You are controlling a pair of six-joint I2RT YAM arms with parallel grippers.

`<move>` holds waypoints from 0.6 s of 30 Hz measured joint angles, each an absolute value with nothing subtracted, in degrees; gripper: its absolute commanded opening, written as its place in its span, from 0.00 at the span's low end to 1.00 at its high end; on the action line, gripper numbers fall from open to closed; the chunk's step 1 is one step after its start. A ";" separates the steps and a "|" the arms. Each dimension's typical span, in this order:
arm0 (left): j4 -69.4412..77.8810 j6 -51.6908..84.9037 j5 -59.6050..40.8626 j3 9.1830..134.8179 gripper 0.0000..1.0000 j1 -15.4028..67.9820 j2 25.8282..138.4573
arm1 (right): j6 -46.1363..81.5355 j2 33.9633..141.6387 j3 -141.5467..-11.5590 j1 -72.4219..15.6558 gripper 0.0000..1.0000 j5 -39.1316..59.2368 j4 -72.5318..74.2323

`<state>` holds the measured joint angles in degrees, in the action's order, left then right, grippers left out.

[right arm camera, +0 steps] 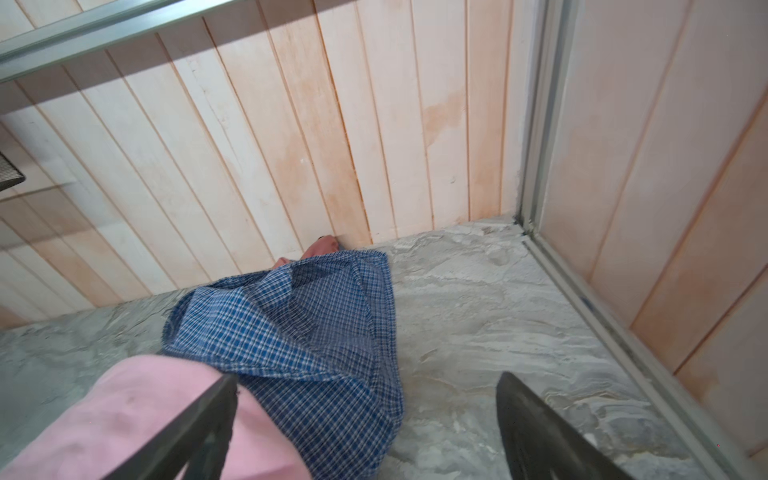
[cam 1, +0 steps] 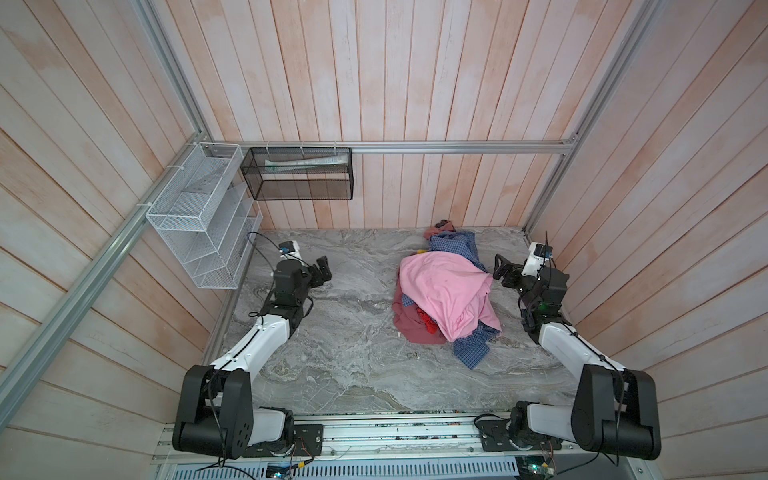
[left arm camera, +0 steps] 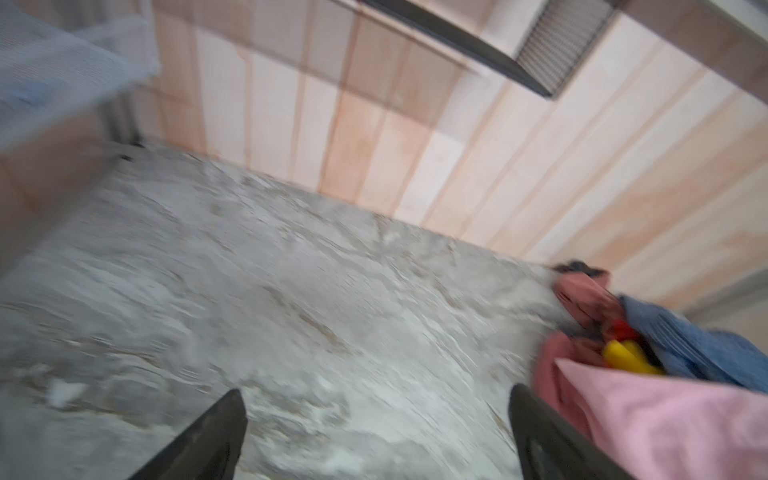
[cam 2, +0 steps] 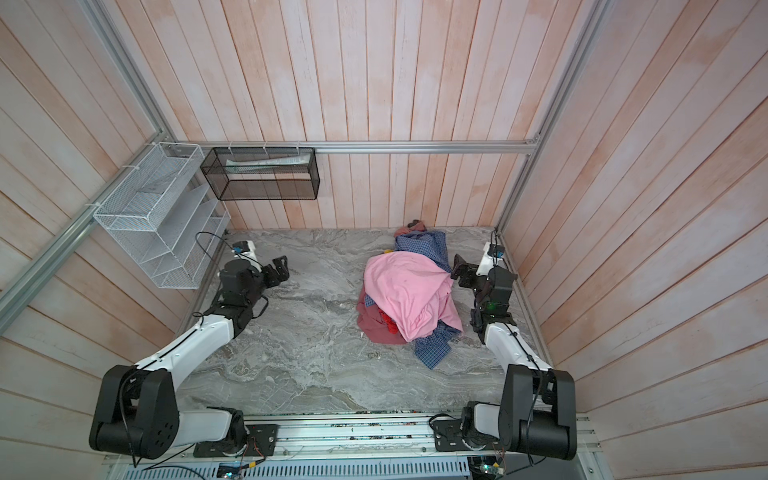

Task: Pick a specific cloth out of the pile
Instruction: 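Reach the left gripper into the pile and grasp the red shirt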

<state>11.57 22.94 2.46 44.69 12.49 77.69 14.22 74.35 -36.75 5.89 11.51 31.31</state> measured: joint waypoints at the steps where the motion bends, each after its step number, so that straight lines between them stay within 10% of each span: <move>1: 10.52 23.77 2.50 44.88 0.98 15.44 78.24 | 15.22 74.32 -36.91 5.89 0.96 12.95 30.24; 18: 1.56 26.85 -4.34 53.41 0.69 45.34 94.70 | 19.64 70.04 -32.71 5.93 0.96 21.67 24.93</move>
<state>1.56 26.85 -4.34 53.41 45.34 94.70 19.64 70.04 -32.71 5.93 21.67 24.93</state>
